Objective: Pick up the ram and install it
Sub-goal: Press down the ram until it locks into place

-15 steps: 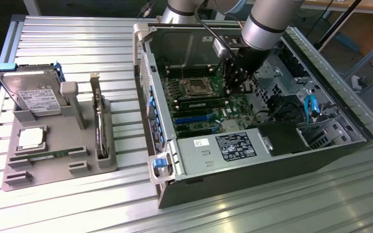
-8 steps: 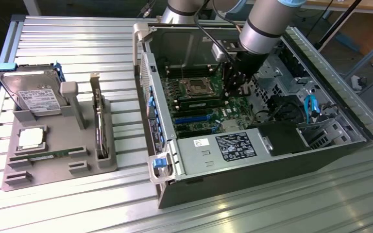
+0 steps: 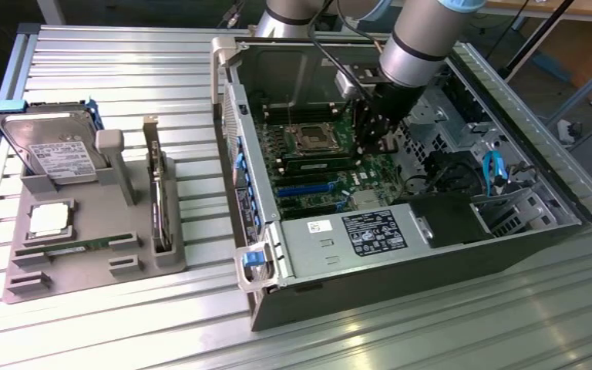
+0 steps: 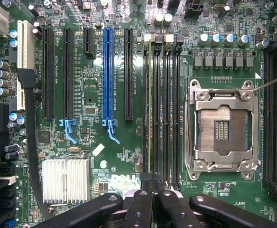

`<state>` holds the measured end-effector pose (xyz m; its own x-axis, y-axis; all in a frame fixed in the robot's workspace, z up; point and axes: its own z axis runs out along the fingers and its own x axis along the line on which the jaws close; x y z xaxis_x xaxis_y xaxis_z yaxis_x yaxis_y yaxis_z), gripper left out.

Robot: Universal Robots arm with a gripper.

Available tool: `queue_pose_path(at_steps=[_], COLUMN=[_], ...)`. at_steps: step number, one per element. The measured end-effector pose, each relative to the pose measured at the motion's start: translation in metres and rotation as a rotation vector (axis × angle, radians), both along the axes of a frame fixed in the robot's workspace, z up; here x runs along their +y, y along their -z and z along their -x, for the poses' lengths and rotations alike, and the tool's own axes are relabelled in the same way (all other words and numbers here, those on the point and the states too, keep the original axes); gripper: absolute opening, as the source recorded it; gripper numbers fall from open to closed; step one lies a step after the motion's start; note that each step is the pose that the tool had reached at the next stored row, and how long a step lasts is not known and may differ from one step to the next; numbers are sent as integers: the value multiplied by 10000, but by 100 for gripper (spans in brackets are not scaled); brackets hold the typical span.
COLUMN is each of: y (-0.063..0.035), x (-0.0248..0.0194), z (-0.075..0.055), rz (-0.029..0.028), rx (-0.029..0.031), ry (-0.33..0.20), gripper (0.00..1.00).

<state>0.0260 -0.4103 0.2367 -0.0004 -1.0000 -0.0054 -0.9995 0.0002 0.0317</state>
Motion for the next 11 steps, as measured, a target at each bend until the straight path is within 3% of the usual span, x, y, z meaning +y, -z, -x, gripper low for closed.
queue_pose_path(at_steps=[3, 6, 11], y=[-91, -100, -96], x=[-1, -1, 0], z=[0, 18, 277], rz=[4, 2, 6], rx=[2, 1, 2], ry=[-1, -1, -1], gripper=[11, 11, 11])
